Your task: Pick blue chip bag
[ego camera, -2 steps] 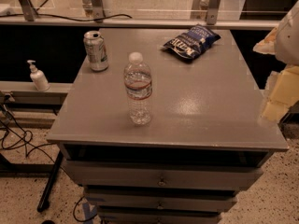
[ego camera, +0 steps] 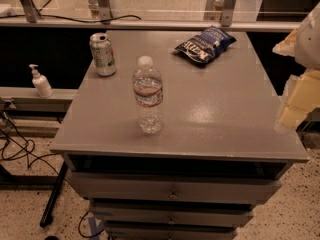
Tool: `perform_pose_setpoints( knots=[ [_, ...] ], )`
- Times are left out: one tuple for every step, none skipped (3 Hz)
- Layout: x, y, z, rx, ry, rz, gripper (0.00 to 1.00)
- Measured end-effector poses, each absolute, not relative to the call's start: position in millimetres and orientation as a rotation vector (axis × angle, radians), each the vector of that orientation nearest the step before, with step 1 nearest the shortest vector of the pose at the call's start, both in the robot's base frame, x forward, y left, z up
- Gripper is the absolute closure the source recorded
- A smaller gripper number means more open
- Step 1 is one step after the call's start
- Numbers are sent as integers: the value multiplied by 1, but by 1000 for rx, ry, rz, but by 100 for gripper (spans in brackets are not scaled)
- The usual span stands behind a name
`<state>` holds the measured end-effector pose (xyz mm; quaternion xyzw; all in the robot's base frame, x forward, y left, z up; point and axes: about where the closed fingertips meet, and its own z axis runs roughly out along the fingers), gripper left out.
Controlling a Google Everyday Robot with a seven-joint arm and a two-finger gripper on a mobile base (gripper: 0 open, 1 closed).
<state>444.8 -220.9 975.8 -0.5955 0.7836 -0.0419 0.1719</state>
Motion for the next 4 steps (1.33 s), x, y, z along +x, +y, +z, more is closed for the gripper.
perform_pose_setpoints(
  knots=[
    [479, -242, 960, -1540, 2223, -91, 0],
    [544, -269, 940, -1358, 2166, -47, 0],
    [588, -285, 928, -1251, 2124, -13, 0],
    [658, -289, 917, -1134, 2073, 37, 0]
  ],
)
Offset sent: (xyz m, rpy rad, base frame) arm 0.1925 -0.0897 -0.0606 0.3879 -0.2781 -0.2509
